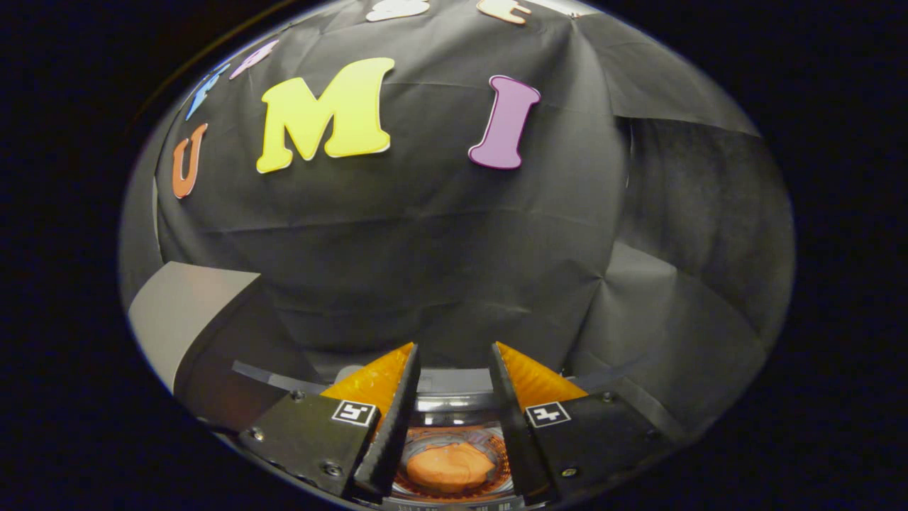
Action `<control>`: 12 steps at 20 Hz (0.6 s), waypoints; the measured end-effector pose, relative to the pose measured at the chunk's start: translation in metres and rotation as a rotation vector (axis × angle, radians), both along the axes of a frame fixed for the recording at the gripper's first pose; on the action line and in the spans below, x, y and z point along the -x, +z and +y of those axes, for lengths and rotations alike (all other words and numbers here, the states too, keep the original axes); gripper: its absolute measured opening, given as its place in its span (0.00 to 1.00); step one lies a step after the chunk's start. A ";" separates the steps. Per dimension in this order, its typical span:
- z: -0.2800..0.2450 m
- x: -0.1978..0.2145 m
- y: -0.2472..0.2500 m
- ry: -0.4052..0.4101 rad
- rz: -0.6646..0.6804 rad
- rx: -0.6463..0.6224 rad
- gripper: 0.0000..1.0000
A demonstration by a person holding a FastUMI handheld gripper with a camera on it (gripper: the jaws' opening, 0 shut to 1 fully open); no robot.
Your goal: Put the clothes into the washing machine and then close the washing machine lid.
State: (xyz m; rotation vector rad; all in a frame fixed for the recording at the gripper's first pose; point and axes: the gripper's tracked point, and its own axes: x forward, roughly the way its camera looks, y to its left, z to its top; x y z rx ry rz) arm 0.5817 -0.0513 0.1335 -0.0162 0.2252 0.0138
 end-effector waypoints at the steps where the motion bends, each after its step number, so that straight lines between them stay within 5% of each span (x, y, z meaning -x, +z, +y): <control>1: -0.001 0.004 -0.003 -0.003 0.002 -0.003 0.63; 12: -0.001 0.057 -0.058 -0.003 0.118 -0.025 0.67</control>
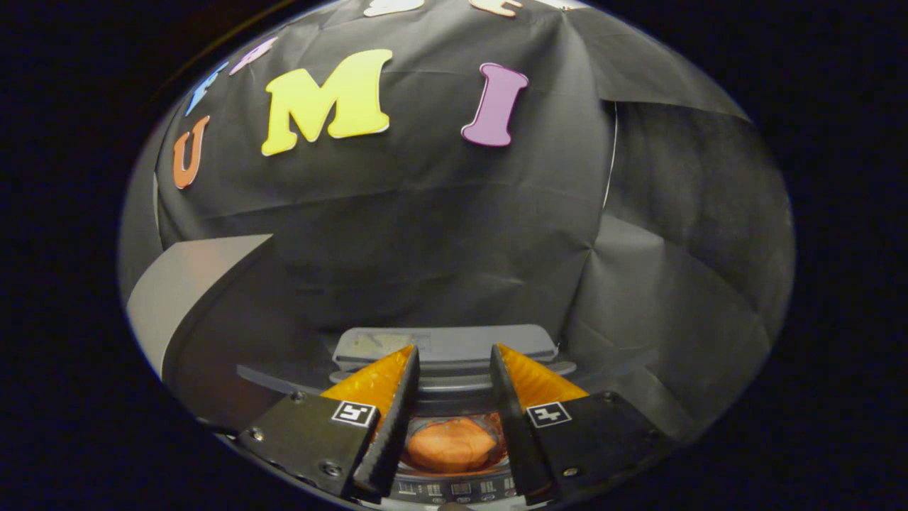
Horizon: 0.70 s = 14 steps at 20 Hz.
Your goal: Put the clothes into the washing machine and then close the washing machine lid.
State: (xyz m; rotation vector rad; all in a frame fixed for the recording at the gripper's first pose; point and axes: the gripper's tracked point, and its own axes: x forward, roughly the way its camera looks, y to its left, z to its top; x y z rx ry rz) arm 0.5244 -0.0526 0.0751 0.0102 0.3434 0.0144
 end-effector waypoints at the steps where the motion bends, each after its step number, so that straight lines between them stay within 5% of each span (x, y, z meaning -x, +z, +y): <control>1: 0.000 0.006 -0.007 0.001 0.015 -0.005 0.71; 14: 0.012 0.068 -0.017 0.051 -0.019 0.067 0.71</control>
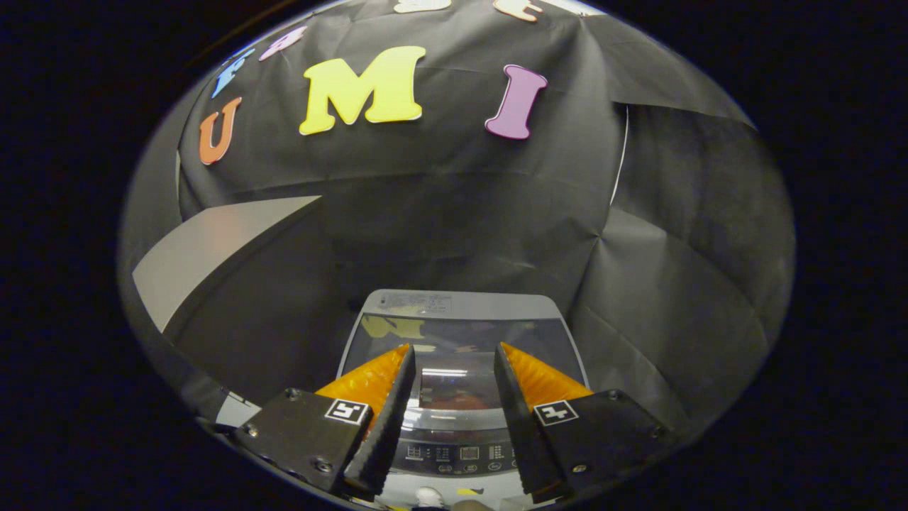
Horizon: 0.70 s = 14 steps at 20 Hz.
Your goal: Put the clothes into the washing machine and then close the washing machine lid.
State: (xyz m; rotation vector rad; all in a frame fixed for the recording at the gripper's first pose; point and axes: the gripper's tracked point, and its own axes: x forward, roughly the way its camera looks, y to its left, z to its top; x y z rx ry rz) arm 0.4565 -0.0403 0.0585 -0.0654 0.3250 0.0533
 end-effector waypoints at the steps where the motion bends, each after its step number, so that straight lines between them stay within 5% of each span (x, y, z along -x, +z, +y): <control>1: -0.001 0.006 0.001 -0.003 -0.005 0.002 0.71; 14: -0.006 0.129 0.004 -0.060 -0.110 -0.045 0.71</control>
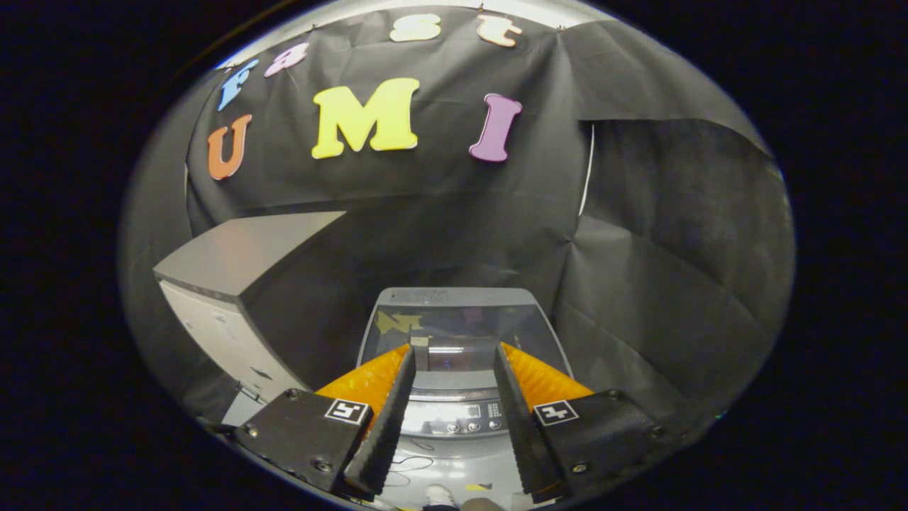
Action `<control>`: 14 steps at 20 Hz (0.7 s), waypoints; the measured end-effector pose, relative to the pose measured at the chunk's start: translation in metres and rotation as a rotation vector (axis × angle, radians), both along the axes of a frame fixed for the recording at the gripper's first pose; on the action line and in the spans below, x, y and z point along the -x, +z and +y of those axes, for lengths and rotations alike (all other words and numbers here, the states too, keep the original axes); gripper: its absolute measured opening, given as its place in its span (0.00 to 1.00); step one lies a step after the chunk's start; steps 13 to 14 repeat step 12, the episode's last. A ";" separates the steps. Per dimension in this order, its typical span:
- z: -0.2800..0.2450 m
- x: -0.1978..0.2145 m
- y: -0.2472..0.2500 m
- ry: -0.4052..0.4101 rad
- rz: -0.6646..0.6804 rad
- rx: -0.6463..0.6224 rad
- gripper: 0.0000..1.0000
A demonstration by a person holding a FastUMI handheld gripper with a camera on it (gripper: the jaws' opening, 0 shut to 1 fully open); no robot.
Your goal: Put the clothes into the washing machine and then close the washing machine lid.
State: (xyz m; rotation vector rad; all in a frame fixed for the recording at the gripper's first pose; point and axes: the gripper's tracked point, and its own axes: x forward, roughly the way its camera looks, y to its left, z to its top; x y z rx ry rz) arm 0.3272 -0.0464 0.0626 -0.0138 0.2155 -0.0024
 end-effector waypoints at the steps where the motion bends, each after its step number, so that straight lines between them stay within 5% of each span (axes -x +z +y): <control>1: 0.001 0.013 0.002 -0.004 -0.009 -0.003 0.71; 11: -0.009 0.145 0.021 0.071 -0.132 -0.043 0.80; 14: -0.013 0.156 0.019 0.084 -0.141 -0.046 0.82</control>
